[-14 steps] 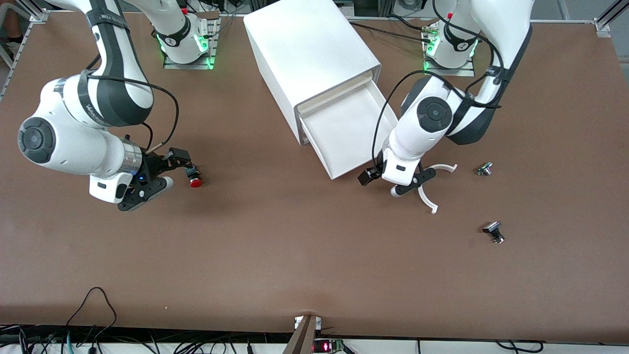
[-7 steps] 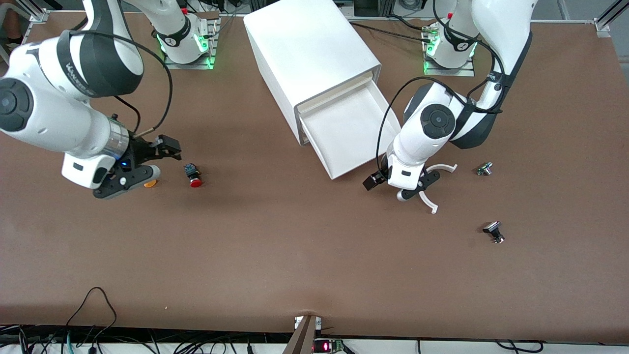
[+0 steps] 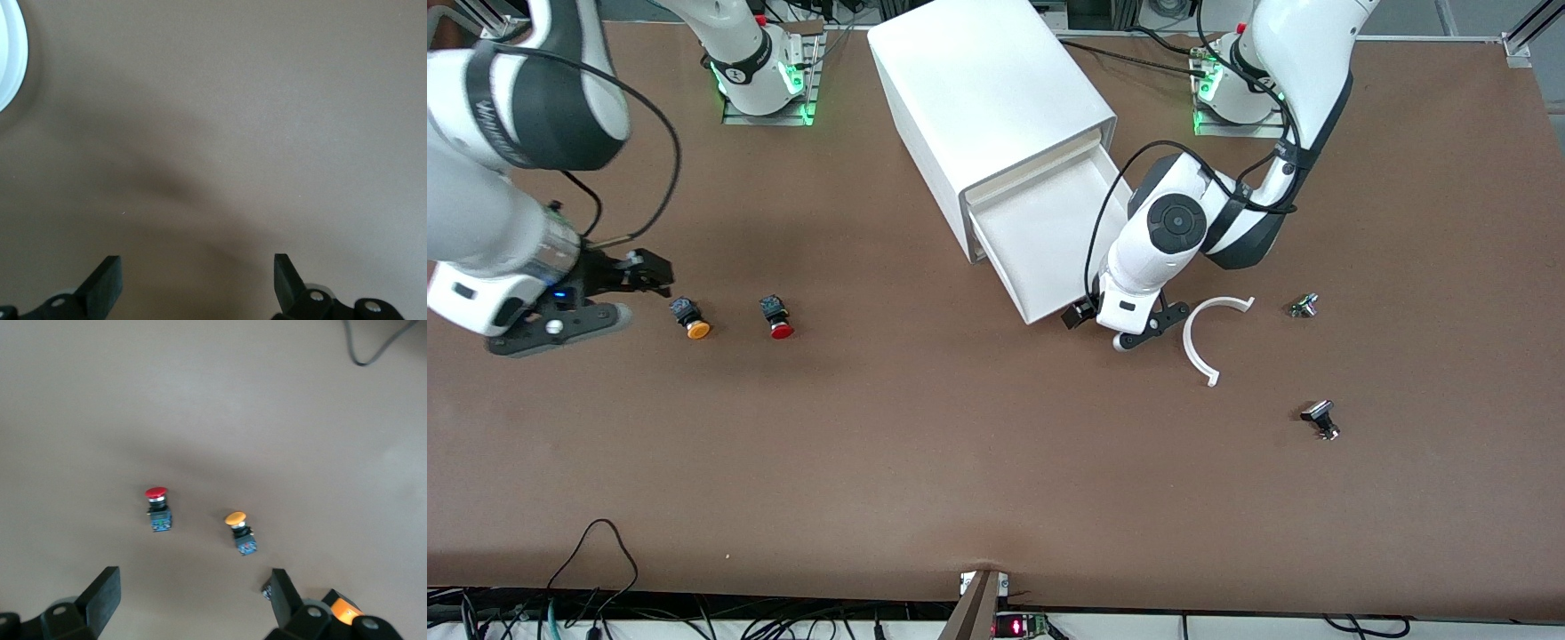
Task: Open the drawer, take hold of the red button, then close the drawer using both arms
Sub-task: 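Push the drawer shut with the left gripper while the right gripper withdraws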
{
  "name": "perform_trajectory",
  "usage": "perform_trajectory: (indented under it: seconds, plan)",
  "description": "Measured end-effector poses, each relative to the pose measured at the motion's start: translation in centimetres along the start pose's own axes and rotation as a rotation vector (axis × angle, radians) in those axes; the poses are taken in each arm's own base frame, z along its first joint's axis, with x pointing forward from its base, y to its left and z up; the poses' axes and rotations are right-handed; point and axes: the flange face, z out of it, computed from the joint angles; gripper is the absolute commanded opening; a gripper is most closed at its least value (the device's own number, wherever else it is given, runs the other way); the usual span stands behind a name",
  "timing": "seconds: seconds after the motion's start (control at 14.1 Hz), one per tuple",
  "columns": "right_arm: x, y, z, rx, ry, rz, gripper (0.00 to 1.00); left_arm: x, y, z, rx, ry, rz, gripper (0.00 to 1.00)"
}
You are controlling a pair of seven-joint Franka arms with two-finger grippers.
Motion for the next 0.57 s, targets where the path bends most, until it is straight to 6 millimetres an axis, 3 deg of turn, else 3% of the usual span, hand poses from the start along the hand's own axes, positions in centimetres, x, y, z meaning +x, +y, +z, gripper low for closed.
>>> perform_trajectory:
  seconds: [0.21, 0.57]
  plan:
    - [-2.8, 2.2, -2.1, 0.007, 0.024, 0.039, 1.0, -1.3, -0.3, 1.1, 0.023, -0.015, 0.016, 1.0]
    - [-5.3, 4.9, -2.0, 0.021, 0.021, 0.09, 1.0, -7.7, -0.1, 2.8, 0.046, -0.104, 0.036, 1.0]
